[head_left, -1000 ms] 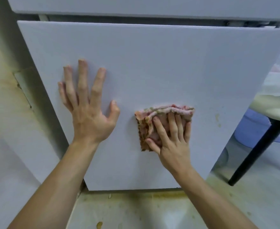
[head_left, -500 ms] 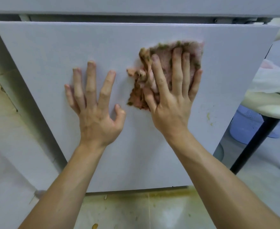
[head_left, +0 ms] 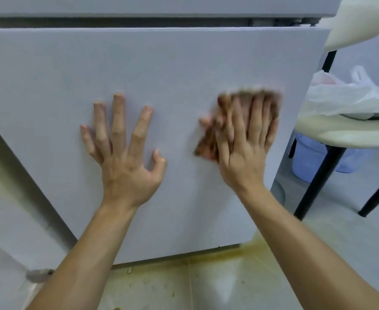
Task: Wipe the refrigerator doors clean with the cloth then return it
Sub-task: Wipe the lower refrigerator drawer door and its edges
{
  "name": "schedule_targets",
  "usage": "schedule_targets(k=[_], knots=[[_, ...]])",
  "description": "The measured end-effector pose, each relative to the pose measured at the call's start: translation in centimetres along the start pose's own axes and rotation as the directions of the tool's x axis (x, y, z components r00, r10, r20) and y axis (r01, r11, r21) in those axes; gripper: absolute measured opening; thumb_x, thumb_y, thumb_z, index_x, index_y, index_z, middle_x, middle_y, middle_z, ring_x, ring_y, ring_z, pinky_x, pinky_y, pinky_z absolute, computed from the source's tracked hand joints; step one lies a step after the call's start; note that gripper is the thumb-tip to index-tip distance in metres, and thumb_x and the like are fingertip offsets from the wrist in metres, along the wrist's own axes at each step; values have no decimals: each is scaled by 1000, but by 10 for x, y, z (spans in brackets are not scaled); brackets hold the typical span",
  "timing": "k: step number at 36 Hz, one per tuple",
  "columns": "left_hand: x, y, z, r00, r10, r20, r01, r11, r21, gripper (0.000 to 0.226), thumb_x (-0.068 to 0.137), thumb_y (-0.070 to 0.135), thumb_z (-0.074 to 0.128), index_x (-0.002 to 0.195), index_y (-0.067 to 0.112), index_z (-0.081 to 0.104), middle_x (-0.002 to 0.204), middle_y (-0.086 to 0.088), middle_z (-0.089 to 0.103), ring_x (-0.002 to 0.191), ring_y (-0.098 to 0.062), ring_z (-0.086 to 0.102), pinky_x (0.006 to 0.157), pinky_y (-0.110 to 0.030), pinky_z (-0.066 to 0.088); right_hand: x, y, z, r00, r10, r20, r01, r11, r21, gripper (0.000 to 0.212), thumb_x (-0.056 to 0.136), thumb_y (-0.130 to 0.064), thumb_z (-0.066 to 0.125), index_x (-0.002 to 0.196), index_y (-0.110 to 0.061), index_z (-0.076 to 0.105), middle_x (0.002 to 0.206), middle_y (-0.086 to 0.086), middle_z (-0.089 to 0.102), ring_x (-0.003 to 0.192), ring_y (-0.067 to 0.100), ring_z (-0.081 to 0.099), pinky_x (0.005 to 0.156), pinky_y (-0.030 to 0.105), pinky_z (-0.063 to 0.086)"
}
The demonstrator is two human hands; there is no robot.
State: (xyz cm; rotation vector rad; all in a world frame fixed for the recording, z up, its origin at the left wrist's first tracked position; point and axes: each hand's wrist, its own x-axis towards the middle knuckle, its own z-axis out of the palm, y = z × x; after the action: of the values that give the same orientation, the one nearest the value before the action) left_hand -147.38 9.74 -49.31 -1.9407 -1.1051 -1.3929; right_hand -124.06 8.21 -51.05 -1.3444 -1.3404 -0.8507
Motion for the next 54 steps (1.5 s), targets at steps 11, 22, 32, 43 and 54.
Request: schedule_targets(k=[11,22,32,43,54], knots=[[3,9,12,999,-24,-47,25,999,24,90,76,23,67,162,27,39,172,-19,19,157,-51,12,122,-74,3,-8,35,7,992,-25,-123,23,1000,-15,58,111,-42,43,164,-23,30,168,20,27,161,31,14,129,56,9],[0,9,14,999,-14,-46,15,1000,23,86,79,23,64,161,24,40,172,-20,19,157,-49,10,120,-75,3,-86,75,-7,989,-41,141,38,999,28,60,113,-47,27,167,-35,5,175,0,-13,162,27,-9,131,55,-1],[12,24,11,1000,-5,-29,5,1000,-11,82,81,23,68,159,27,43,171,-20,23,156,-48,14,119,-76,5,88,43,-17,969,43,-243,-34,998,44,52,109,-26,49,153,1,44,158,38,35,150,54,29,123,65,25],[10,21,6,1000,7,-10,-7,1000,7,82,84,23,70,160,26,42,169,-23,24,154,-52,17,119,-76,5,-178,69,6,976,139,170,-152,986,64,67,113,-38,31,168,-22,-3,175,3,-14,162,32,-8,121,75,17],[-4,-7,-5,998,38,43,-39,999,18,82,84,25,70,161,23,41,170,-21,23,156,-48,14,123,-71,5,-101,11,26,994,110,13,-110,992,55,59,111,-36,31,167,-30,14,175,-1,-1,161,18,-8,127,61,-3]])
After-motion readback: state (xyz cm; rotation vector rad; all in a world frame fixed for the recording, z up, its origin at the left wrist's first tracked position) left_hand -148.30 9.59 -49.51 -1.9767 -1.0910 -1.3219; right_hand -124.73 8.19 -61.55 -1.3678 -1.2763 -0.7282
